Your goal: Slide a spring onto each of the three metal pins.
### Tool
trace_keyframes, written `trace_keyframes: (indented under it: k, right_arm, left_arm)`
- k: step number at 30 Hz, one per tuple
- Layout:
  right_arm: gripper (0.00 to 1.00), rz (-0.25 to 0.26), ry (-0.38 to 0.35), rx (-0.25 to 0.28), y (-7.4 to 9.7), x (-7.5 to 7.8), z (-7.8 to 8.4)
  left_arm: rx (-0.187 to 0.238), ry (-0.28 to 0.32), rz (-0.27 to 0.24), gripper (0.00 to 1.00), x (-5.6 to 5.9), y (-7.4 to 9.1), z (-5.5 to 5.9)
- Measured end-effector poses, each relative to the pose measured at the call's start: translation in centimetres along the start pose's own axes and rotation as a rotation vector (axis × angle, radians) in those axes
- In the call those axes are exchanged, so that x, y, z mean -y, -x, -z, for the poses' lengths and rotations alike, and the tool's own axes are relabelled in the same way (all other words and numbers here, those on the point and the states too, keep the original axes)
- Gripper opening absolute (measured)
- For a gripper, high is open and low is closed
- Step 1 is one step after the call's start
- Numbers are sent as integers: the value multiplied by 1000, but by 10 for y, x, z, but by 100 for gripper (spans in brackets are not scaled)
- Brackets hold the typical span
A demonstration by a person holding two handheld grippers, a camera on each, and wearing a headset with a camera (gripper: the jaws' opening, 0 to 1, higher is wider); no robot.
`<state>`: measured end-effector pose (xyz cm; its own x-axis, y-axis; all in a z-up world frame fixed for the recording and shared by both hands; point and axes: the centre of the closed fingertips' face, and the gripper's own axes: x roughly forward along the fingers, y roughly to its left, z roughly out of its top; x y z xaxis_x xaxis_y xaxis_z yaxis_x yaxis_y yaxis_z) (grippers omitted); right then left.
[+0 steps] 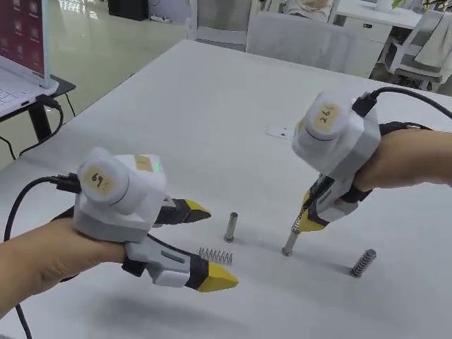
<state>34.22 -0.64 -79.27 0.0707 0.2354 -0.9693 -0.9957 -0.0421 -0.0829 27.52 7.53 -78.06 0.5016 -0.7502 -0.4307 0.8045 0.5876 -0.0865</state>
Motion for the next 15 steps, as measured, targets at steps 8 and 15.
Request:
trace_keyframes:
  k: [8, 15]
  right_arm:
    - [9, -6, -4, -20, -13, 2, 4]
    - [9, -13, -9, -40, -22, 1, 7]
  left_arm:
    - [0, 1, 0, 64, 0, 0, 0]
    - [-1, 3, 1, 63, 0, 0, 1]
